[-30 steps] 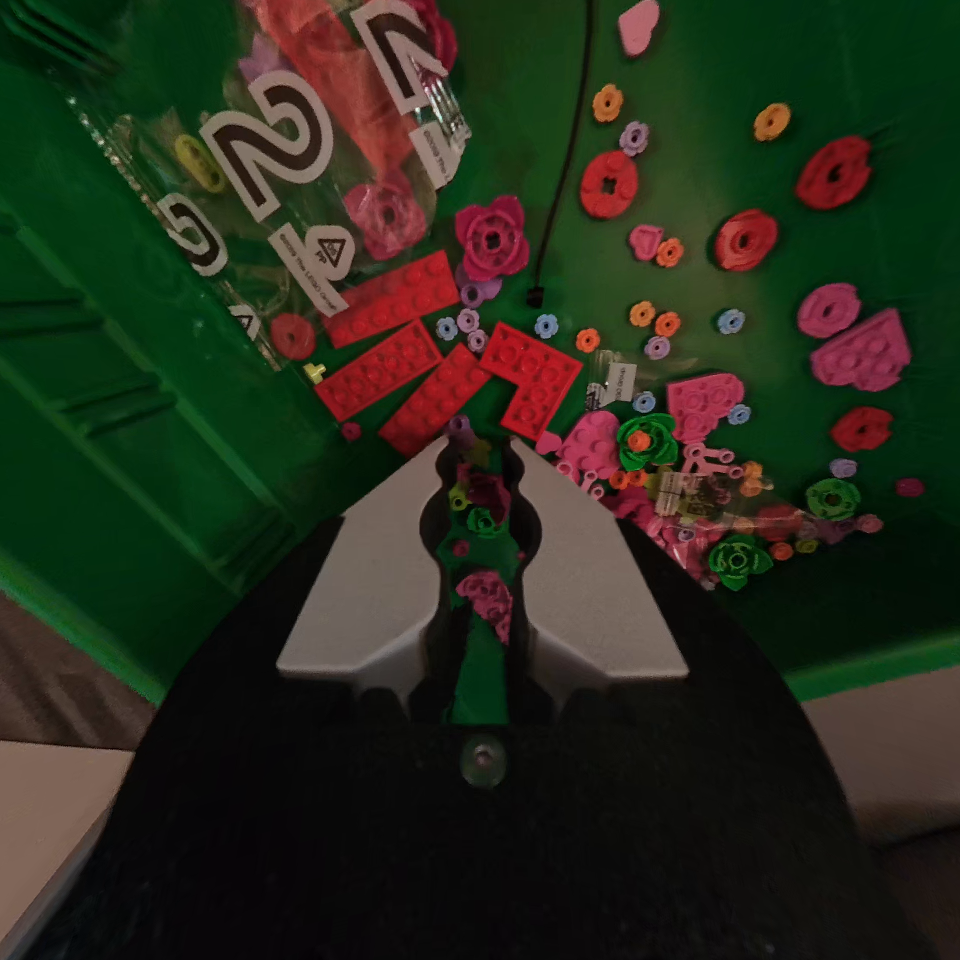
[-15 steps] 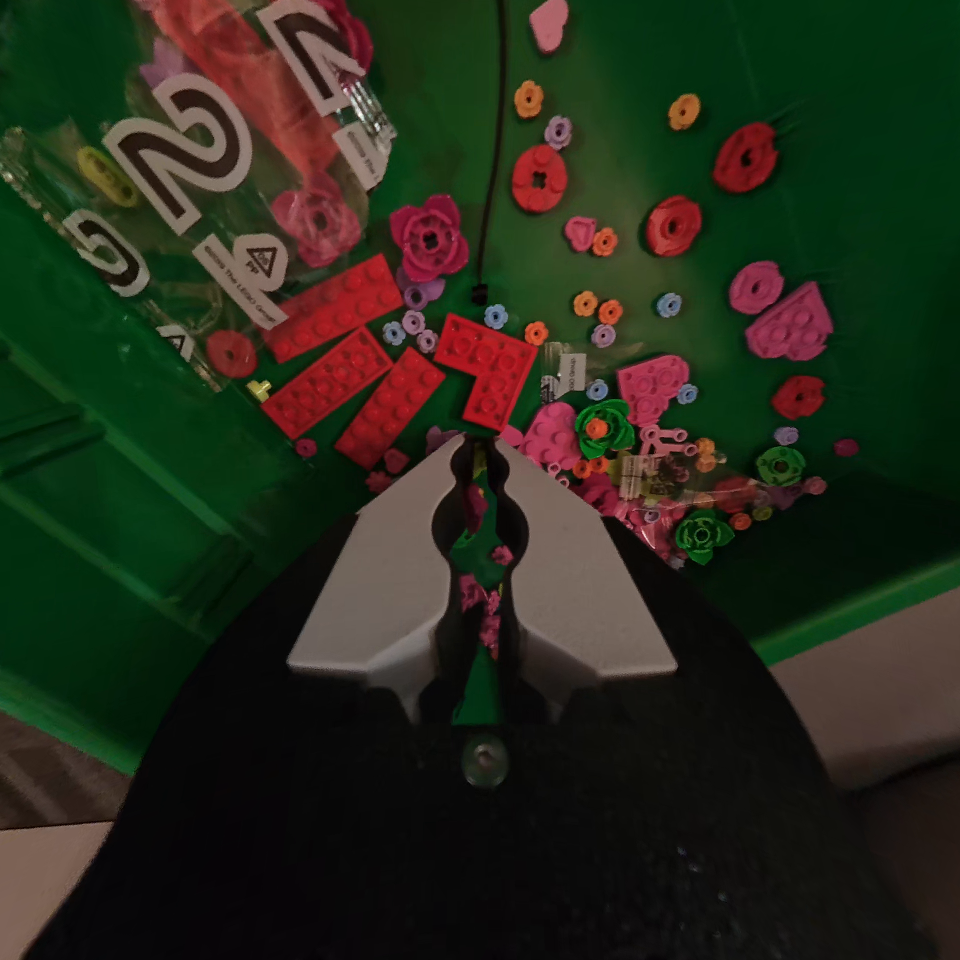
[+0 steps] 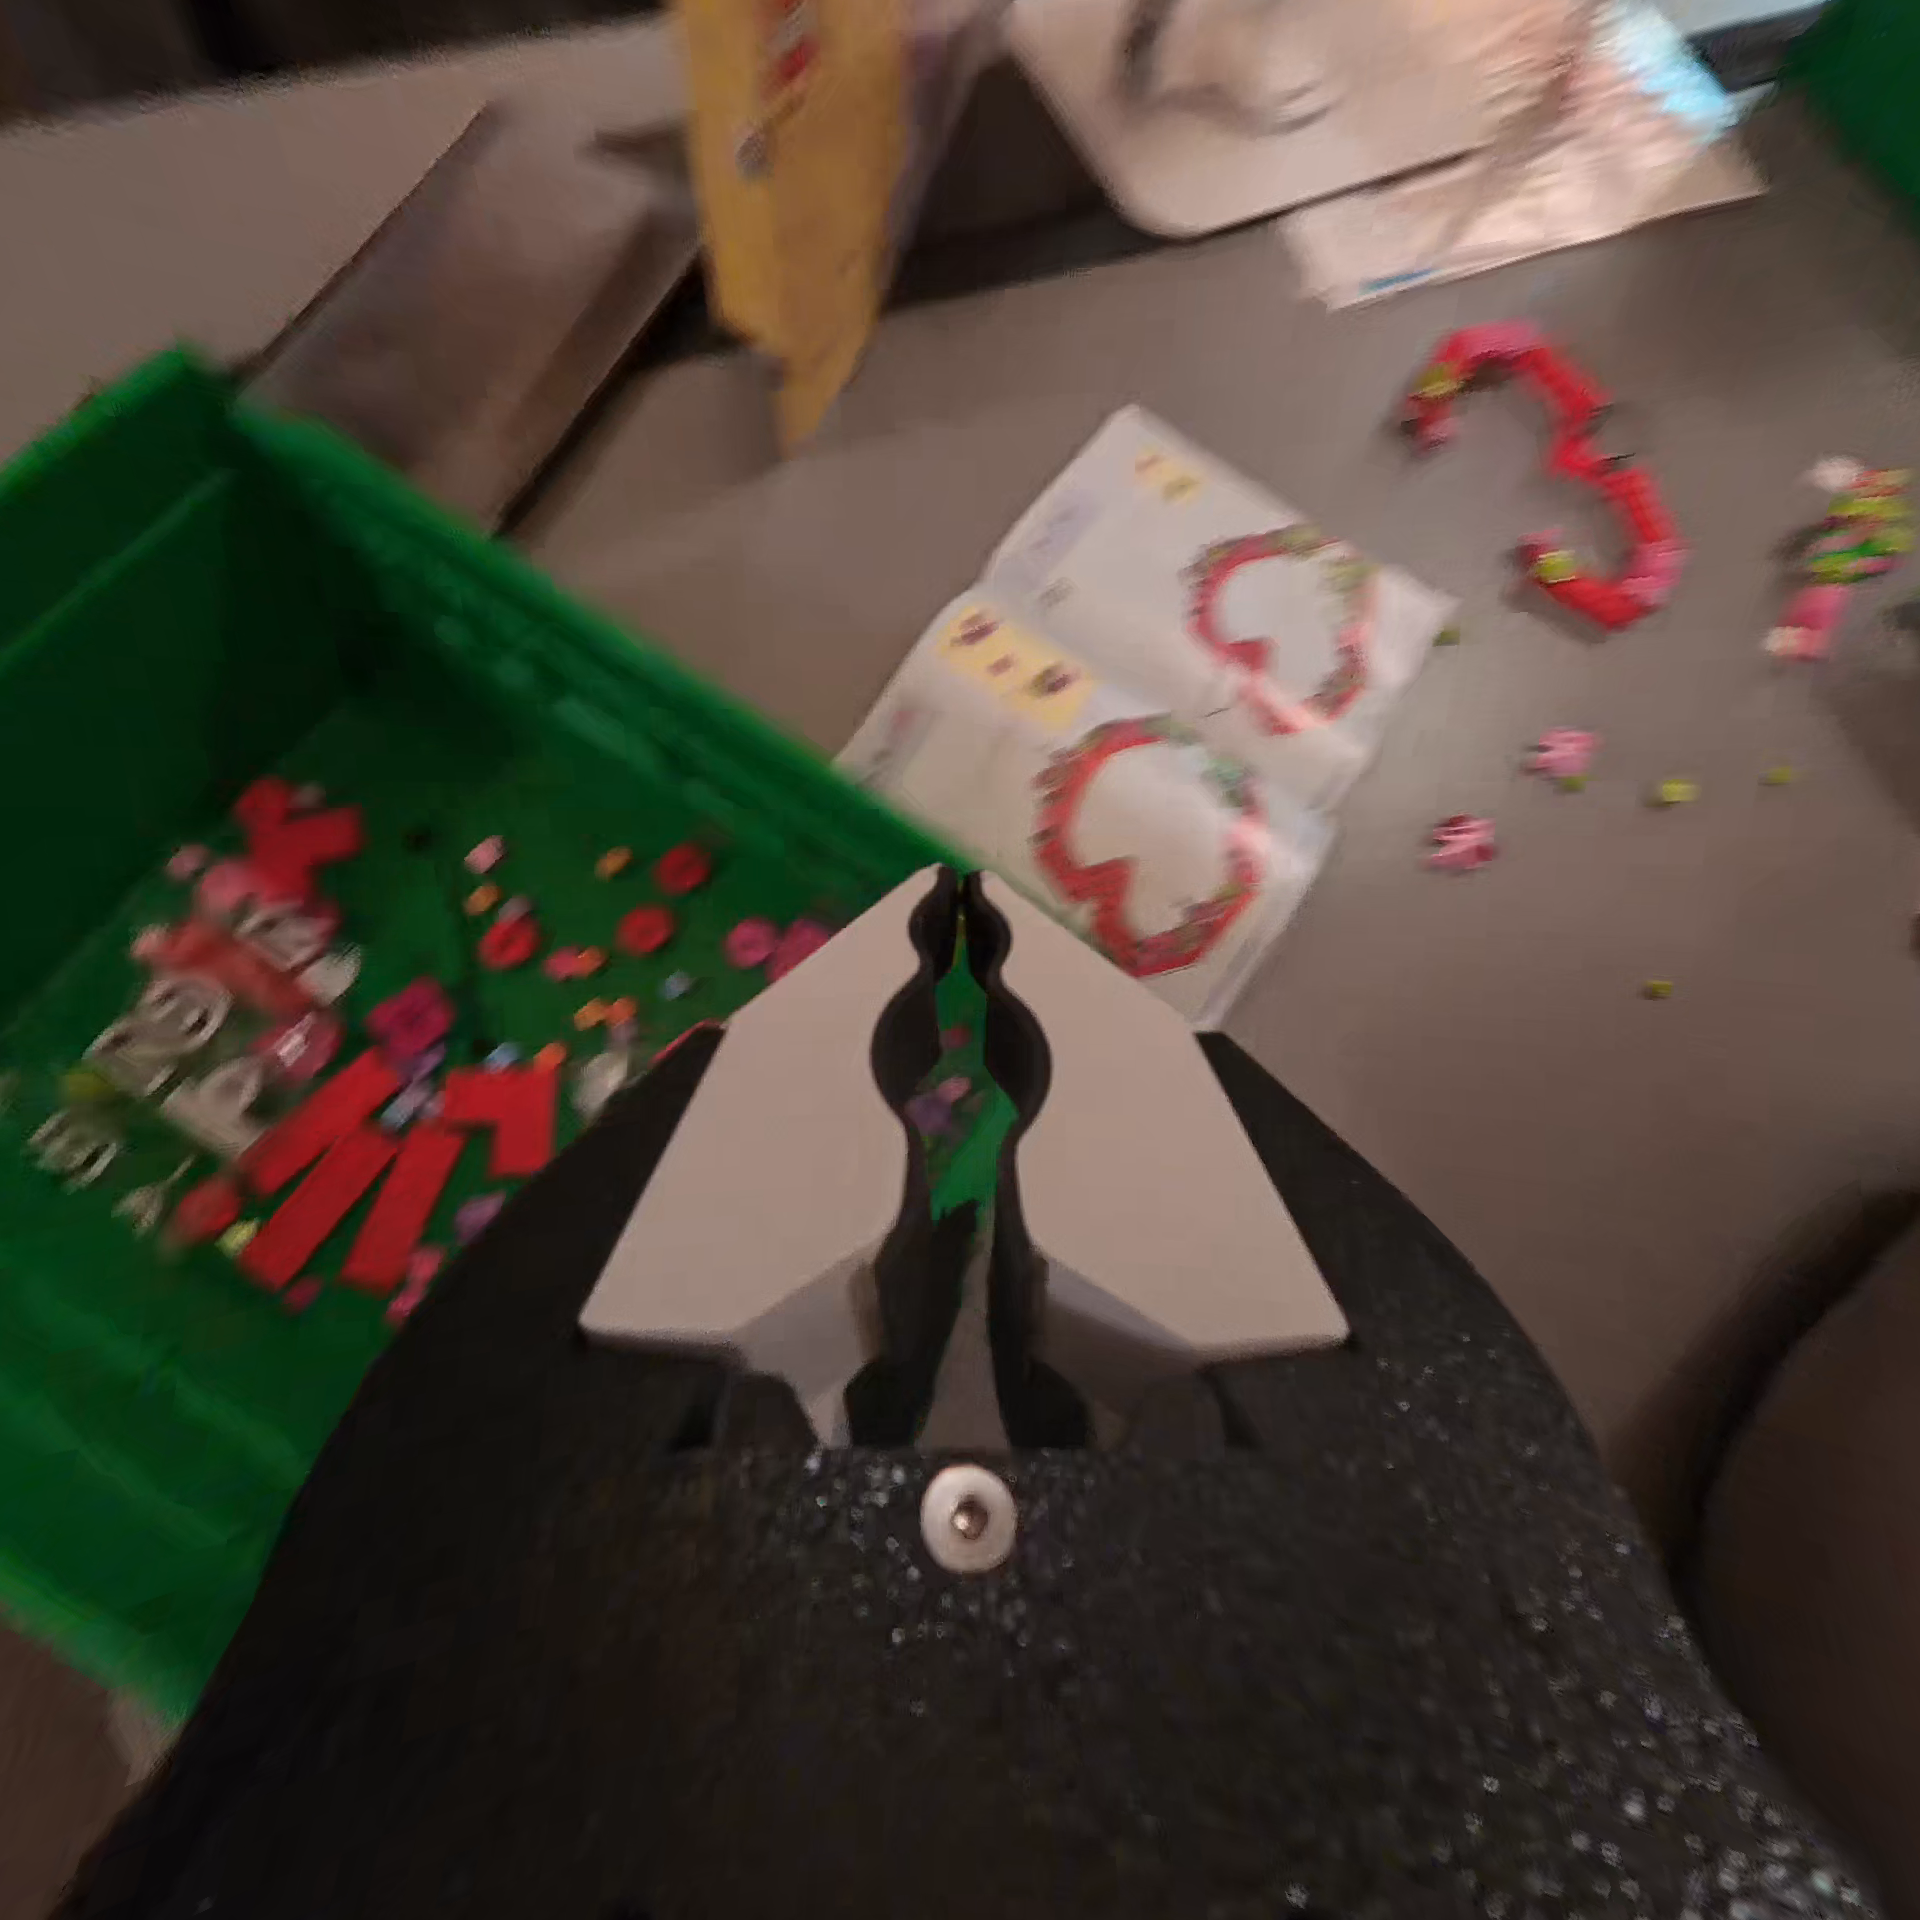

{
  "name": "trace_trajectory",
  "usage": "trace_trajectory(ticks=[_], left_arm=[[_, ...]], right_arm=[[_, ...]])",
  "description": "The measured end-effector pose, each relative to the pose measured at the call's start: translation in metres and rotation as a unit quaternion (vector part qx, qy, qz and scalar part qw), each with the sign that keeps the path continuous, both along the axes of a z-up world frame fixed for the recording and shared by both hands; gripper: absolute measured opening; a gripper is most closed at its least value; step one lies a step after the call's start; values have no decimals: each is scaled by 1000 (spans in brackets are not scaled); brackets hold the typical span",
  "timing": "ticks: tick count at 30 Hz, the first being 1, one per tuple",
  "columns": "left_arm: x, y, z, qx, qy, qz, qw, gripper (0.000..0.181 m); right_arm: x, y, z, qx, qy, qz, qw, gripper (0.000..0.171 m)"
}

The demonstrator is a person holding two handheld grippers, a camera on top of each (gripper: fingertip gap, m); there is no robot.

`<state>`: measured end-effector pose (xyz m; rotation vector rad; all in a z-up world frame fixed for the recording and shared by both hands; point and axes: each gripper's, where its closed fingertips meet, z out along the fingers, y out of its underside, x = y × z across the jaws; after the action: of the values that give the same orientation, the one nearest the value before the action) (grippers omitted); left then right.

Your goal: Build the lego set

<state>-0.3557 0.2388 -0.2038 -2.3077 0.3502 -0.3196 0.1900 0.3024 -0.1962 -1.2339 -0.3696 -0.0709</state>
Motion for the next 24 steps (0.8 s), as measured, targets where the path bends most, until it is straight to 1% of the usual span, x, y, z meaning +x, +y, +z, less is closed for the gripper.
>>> trace_trajectory(ticks=[1, 4, 7, 9, 11, 14, 17, 19, 21, 24], left_arm=[[22, -3, 9, 22, -8, -26, 999, 0], [88, -14, 24, 72, -16, -114, 991, 0], [145, -18, 17, 98, -20, -180, 979, 0], [177, -17, 0, 109, -15, -215, 970, 0], [208, -20, -21, 135, -1, -261, 956, 0], [246, -28, -52, 139, -10, -295, 945, 0], [272, -38, -75, 149, -14, -333, 931, 0], [279, -41, -89, 165, 22, -349, 922, 0], [285, -46, -100, 186, 65, -373, 907, 0], [289, -51, -112, 198, 128, -385, 893, 0]], right_arm=[[-3, -2, 3, 3, 2, 8, 1000, 25], [-15, -8, 8, 10, 2, 39, 999, 25], [-28, -14, 10, 18, -11, 64, 998, 25], [-39, -19, 10, 21, -22, 83, 996, 24], [-49, -24, 9, 20, -34, 101, 994, 23], [-63, -30, 9, 23, -47, 127, 991, 22], [-76, -34, 7, 24, -70, 144, 987, 22], [-84, -36, 5, 22, -89, 153, 984, 22], [-90, -38, 2, 21, -108, 160, 981, 22], [-98, -40, -3, 19, -129, 168, 977, 22]])
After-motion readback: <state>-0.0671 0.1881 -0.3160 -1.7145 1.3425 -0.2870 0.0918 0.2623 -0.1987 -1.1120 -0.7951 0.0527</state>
